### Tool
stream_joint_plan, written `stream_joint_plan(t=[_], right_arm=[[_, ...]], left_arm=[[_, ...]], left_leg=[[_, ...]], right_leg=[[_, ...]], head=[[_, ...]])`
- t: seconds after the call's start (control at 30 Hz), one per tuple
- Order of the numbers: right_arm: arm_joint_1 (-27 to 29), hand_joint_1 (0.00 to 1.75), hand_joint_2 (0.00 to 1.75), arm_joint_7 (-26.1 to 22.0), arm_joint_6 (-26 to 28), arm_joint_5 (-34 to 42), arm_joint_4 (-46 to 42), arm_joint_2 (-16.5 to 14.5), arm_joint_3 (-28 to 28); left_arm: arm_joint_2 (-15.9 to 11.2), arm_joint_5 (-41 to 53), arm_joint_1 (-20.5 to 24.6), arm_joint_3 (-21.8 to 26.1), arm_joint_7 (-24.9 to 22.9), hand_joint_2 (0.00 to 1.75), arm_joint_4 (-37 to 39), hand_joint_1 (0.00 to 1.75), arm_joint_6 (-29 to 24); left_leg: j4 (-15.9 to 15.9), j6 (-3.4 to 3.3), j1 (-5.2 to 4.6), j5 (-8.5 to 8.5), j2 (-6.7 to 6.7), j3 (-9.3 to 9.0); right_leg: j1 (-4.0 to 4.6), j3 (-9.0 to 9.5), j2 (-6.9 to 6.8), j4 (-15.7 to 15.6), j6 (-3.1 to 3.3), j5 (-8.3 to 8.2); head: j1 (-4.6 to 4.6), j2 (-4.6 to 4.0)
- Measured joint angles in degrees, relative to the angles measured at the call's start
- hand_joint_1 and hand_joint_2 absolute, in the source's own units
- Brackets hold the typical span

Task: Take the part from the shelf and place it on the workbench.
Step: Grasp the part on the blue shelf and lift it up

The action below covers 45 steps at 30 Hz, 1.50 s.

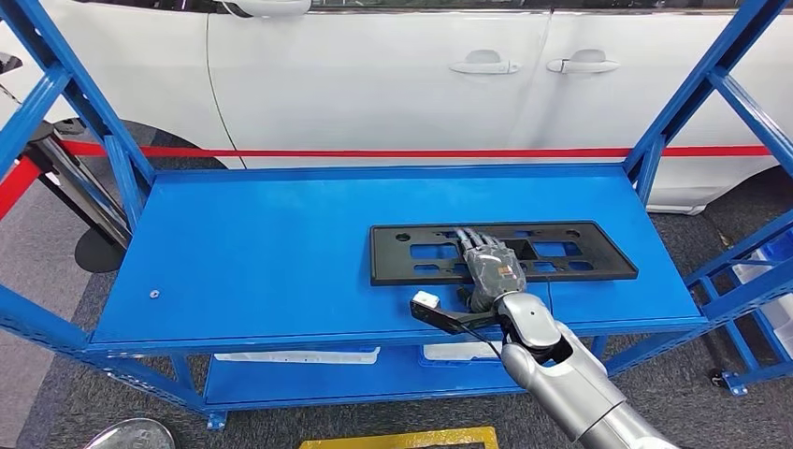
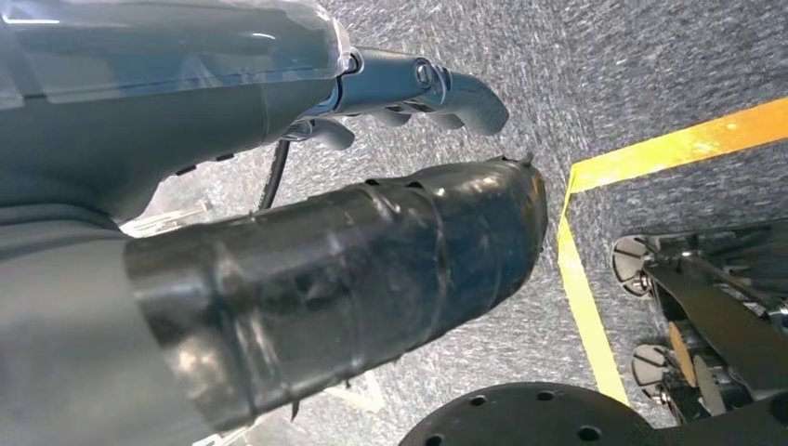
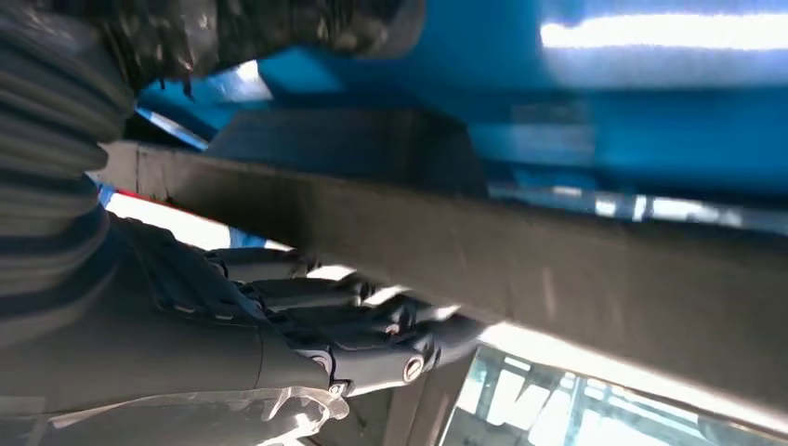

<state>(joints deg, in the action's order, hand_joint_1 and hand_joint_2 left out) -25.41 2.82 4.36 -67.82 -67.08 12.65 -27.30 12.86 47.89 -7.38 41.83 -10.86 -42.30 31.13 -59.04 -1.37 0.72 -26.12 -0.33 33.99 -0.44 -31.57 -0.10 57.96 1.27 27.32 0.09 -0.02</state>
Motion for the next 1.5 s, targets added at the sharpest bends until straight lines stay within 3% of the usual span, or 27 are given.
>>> stream_joint_plan(t=[0.13,0.4,0.53,0.93,1.07,1.3,1.5], right_arm=[[0.65,1.75,1.75,-0.07,-0.22,0.07,-0.93,-0.03,-0.04],[0.82,1.75,1.75,-0.38,-0.54,0.57,-2.70,-0.08,-0.13],[1.04,1.75,1.75,-0.80,-0.62,1.05,-3.04,-0.08,-0.21],[2.12,1.75,1.75,-2.97,-1.48,4.46,-7.21,0.40,-0.38],[2.76,1.75,1.75,-4.14,-3.32,9.08,-10.62,0.80,-0.44],[4.48,1.75,1.75,-8.70,-6.60,21.01,-23.76,1.19,-0.49],[7.54,1.75,1.75,-11.78,-5.56,22.77,-36.15,1.40,-3.80]], left_arm=[[0.75,-1.09,-1.54,-0.66,-0.99,0.00,-2.62,0.00,0.23],[0.75,-2.77,-1.39,-0.40,-0.40,0.00,-2.38,0.00,-1.38],[0.66,-2.83,-1.12,-0.26,-0.10,1.75,-1.80,0.00,-1.88],[-1.03,-2.74,1.47,1.21,2.44,1.75,3.49,0.00,-4.24],[-1.14,-1.49,1.64,1.22,2.58,1.75,3.79,0.00,-5.43],[-0.93,1.93,-0.16,0.81,2.25,1.75,1.56,0.00,-4.02],[-0.79,5.34,-1.59,0.77,3.35,1.75,-0.23,0.00,-3.13]], left_leg=[[-0.06,-0.16,-0.14,-0.10,0.00,-0.01],[-0.04,-0.14,-0.07,-0.11,0.00,-0.13],[-0.01,-0.12,-0.04,-0.11,0.00,-0.16],[0.00,-0.10,-0.02,-0.12,0.02,-0.19],[0.00,-0.08,-0.02,-0.14,0.09,-0.21],[-0.05,-0.01,-0.09,-0.25,0.31,-0.31],[-0.15,-0.26,-0.50,-0.46,0.21,-0.27]], right_leg=[[-0.28,0.02,-0.01,-0.06,-2.02,0.13],[-0.21,-0.05,-0.06,0.23,-2.33,0.33],[-0.17,-0.08,-0.06,0.34,-2.27,0.38],[-0.16,-0.09,0.02,0.40,-2.21,0.41],[-0.15,-0.11,0.07,0.40,-2.21,0.41],[-0.18,-0.09,0.22,0.39,-2.19,0.43],[-0.44,-0.03,0.14,0.25,-2.47,0.47]], head=[[0.00,0.00],[0.00,0.00],[0.00,0.00],[0.00,0.00],[0.00,0.00],[0.00,0.00],[0.00,0.00]])
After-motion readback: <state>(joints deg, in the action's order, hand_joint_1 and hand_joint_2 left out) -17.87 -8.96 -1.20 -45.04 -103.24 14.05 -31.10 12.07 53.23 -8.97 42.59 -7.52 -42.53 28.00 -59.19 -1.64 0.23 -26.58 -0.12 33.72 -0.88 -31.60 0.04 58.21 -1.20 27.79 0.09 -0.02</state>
